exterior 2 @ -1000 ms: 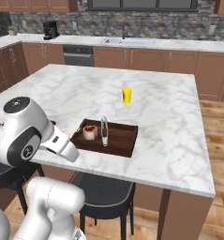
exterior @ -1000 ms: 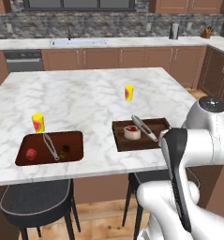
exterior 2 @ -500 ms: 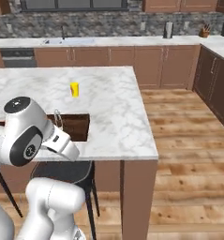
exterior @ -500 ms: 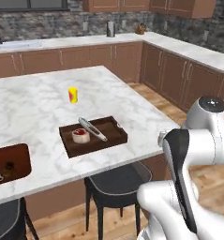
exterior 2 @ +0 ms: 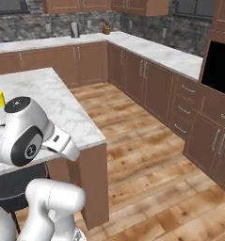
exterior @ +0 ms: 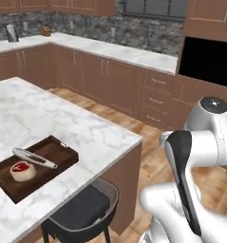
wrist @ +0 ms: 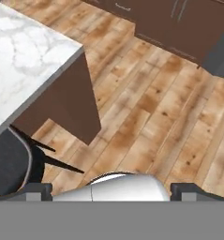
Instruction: Gather the sweet potato and bell pepper from the fridge and place them on a tray on the dining counter. Then gather the steak and fish from the fridge and place them on the other tray.
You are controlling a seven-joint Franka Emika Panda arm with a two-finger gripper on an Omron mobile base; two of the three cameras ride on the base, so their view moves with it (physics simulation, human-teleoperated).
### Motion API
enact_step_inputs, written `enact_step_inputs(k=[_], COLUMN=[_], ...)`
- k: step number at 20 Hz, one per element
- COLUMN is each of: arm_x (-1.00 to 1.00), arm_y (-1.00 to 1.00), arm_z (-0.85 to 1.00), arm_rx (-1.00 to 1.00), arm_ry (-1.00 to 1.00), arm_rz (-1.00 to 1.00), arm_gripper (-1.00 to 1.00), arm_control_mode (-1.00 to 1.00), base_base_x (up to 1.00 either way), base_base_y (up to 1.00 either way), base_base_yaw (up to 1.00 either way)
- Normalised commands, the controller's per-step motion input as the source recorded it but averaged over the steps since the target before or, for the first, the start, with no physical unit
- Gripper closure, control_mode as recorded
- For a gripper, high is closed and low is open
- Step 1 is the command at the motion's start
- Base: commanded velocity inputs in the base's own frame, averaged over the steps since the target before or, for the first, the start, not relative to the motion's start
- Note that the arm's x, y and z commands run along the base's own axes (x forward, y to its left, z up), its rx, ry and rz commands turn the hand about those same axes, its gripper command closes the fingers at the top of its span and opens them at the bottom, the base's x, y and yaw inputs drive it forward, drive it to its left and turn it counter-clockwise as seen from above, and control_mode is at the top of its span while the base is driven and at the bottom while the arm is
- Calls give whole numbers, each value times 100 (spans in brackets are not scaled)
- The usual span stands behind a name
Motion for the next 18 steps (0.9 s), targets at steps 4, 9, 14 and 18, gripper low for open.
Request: enact_step_inputs(k=[4,9,14,18], arm_x=[0,0,0,0], arm_y=[0,0,0,0], arm_z=[0,0,0,0], arm_rx=[0,0,0,0], arm_ry=[0,0,0,0], arm_rz=[0,0,0,0], arm_gripper=[-100,-100,-100,-100], arm_control_mode=[100,100,100,100], base_base_x=[17,30,38,55], base_base_y=[-45,-63,-76,-63], base_base_yaw=[-64,-56,-51,-45])
